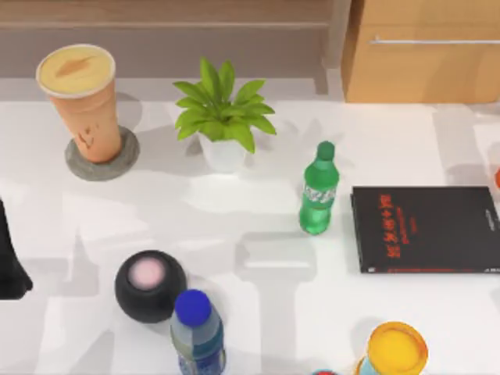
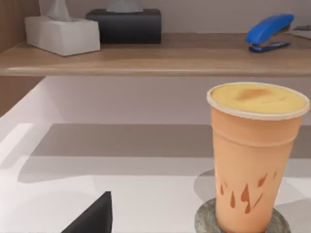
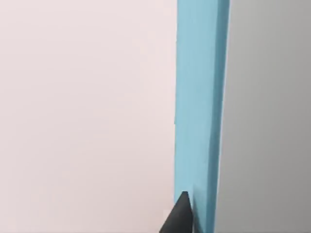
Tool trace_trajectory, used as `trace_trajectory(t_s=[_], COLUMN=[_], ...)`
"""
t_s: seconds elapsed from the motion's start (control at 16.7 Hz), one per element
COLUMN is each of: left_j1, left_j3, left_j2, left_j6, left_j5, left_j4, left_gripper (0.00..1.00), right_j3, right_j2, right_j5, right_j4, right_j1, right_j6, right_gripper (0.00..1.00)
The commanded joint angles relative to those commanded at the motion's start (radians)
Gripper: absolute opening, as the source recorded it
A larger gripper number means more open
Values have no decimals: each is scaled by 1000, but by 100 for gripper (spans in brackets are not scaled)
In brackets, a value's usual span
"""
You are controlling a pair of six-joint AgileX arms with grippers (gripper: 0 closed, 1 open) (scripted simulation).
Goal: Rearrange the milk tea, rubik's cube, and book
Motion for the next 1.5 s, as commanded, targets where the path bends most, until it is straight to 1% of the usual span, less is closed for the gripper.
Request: trace_trajectory(t_s=[0.18, 0.36, 0.54, 0.66, 0.84, 1.5], left_j1=[0, 0, 0, 0, 0, 0], left_j3=[0, 0, 0, 0, 0, 0], left_j2=[0, 0, 0, 0, 0, 0], left_j6=[0, 0, 0, 0, 0, 0], left_j5=[0, 0, 0, 0, 0, 0], left_j4=[0, 0, 0, 0, 0, 0], left_gripper=[100, 100, 100, 100, 100, 100], right_j3=[-212, -417, -587, -664, -709, -699], right_j2=[-6, 51, 133, 182, 217, 246], right_j5=[108, 208, 290, 326, 348, 337], right_j4=[1, -9, -21, -27, -31, -7], right_j1=[167, 304, 408, 455, 484, 470], right_j6=[239, 445, 607, 679, 721, 712], right_gripper=[0, 0, 0, 0, 0, 0])
